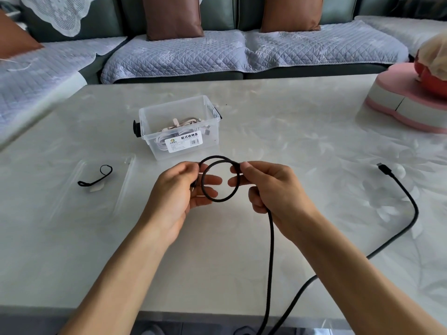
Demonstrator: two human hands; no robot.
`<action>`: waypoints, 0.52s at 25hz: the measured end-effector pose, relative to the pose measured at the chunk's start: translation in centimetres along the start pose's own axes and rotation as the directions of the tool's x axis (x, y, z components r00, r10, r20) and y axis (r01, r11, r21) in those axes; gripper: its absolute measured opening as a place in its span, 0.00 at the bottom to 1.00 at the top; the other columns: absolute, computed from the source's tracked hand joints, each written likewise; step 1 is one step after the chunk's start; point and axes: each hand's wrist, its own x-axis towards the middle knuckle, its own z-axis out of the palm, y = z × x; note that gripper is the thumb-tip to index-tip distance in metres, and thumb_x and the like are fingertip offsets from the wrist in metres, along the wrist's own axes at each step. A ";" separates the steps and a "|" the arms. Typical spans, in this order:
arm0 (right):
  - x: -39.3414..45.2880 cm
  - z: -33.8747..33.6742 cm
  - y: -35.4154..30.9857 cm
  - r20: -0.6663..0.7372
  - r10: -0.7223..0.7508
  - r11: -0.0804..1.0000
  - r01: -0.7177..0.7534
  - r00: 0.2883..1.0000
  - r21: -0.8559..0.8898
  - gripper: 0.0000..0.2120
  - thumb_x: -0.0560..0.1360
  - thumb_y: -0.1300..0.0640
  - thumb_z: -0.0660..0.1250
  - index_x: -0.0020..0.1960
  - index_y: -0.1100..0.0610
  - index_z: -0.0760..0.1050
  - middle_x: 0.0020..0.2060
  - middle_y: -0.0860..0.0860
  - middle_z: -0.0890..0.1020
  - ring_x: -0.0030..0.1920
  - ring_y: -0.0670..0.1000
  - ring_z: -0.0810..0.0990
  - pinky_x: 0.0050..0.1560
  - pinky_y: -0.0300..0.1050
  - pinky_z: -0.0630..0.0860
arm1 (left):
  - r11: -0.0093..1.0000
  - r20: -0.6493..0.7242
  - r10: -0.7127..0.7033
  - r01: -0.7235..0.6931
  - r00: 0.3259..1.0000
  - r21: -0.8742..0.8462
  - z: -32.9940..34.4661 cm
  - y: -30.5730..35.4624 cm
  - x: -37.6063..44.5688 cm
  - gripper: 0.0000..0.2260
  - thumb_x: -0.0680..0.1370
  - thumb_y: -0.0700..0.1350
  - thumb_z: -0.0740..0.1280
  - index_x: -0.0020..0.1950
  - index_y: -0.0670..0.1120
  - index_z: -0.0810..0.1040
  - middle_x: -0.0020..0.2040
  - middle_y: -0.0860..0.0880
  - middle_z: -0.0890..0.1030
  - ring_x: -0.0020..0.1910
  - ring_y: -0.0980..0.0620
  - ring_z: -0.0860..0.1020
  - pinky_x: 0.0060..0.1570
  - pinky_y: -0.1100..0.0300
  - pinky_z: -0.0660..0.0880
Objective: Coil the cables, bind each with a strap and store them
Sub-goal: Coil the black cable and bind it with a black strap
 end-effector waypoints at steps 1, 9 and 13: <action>0.1 -0.1 0.0 -0.025 -0.013 1.000 0.013 1.000 -0.015 0.10 0.80 0.55 0.63 0.48 0.57 0.83 0.39 0.51 0.86 0.22 0.47 0.64 0.24 0.37 0.62 | 0.998 0.034 0.006 -0.008 0.999 0.056 0.0 0.0 -0.1 0.12 0.84 0.42 0.57 0.48 0.43 0.79 0.37 0.46 0.85 0.31 0.50 0.79 0.36 0.57 0.75; 0.2 -1.4 -0.8 0.019 -0.006 0.973 0.010 1.000 -0.230 0.09 0.78 0.52 0.67 0.47 0.56 0.83 0.39 0.49 0.86 0.24 0.48 0.64 0.24 0.37 0.63 | 0.989 0.090 0.060 -0.071 0.994 0.133 -0.2 -0.1 -0.4 0.11 0.82 0.37 0.59 0.50 0.43 0.82 0.36 0.45 0.83 0.31 0.49 0.78 0.34 0.58 0.76; 0.0 -2.5 -0.9 0.152 0.113 0.956 -0.065 0.982 -0.286 0.07 0.75 0.58 0.68 0.47 0.60 0.83 0.40 0.51 0.86 0.30 0.49 0.72 0.31 0.41 0.69 | 0.991 -0.128 0.053 -0.068 0.990 -0.118 -0.9 0.3 0.6 0.12 0.83 0.35 0.58 0.47 0.42 0.81 0.33 0.47 0.80 0.29 0.52 0.76 0.30 0.61 0.76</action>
